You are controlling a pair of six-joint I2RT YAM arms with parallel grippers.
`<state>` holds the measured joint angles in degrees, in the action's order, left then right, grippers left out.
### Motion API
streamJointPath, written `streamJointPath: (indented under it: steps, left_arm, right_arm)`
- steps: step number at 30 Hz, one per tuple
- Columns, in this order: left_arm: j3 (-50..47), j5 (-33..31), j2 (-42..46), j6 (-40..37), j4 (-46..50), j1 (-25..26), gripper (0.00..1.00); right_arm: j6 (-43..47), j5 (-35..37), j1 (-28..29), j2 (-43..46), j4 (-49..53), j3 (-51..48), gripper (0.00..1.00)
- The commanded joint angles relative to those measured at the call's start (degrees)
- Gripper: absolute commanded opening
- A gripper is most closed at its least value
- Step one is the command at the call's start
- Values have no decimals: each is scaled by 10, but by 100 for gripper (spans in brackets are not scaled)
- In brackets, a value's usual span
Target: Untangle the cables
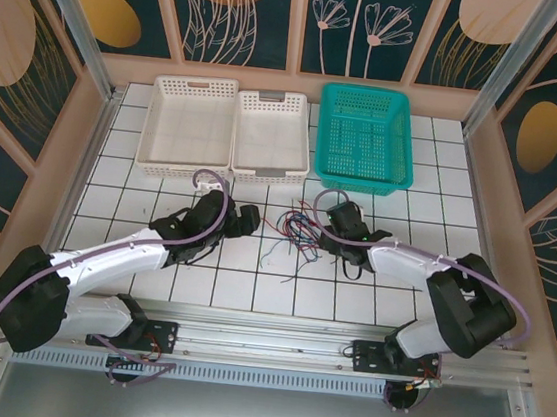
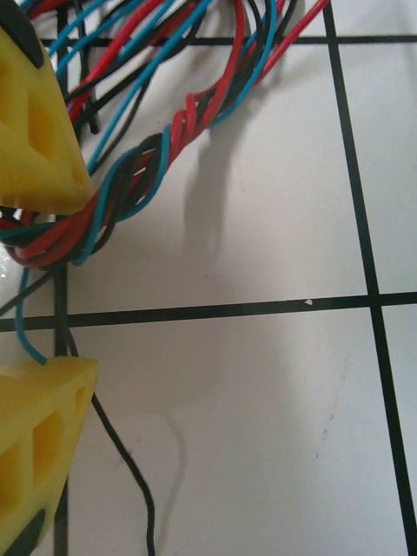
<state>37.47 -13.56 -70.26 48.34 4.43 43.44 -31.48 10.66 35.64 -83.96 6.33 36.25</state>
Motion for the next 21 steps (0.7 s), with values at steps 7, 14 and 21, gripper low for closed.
streamJointPath:
  steps: [7,14,21]
  left_arm:
    - [2,6,4,10,-23,7,94]
    - [-33,44,24,13,-76,7,95]
    - [-85,77,80,4,-143,7,97]
  right_arm:
    - [6,-1,-11,-36,-28,11,32]
    - [33,-37,-12,-19,-69,-2,0]
    - [65,-79,-11,61,-126,-45,0]
